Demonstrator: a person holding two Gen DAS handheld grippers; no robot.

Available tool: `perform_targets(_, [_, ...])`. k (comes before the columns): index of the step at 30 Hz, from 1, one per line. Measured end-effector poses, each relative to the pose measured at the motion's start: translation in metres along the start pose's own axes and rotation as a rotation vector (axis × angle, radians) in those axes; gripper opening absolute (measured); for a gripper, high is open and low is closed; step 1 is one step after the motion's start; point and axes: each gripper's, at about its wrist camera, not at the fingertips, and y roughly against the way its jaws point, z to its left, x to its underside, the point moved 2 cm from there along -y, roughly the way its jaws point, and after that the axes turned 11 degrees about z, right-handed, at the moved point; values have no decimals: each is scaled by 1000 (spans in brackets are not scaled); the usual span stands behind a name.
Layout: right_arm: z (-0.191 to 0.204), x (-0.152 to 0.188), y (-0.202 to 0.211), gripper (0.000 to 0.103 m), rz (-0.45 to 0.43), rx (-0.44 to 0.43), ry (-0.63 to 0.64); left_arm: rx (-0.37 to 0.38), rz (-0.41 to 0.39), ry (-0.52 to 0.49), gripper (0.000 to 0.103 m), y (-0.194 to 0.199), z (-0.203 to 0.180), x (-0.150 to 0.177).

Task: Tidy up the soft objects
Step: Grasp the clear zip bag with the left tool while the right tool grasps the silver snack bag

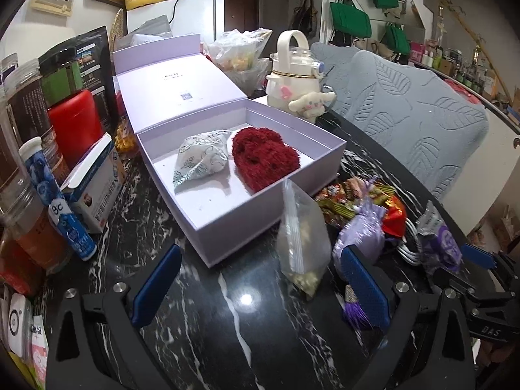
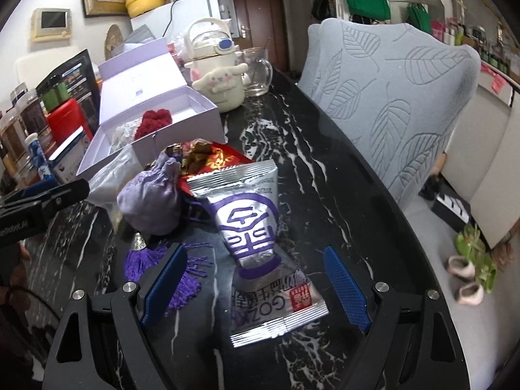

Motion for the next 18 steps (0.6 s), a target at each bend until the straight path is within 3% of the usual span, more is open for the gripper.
perform_targets(11, [-7,-10,-18,87,42,-13,-5,7,35,5,100,-31,4,-19])
perform_targets(14, [-10,-10,-24,87,53,-13,-10,-29,24,-11,99,-34,2,-21])
perform_targets(18, [-12,-13,-31,87,84,-32,-25,-6,20,-7,96,-28,5,-22])
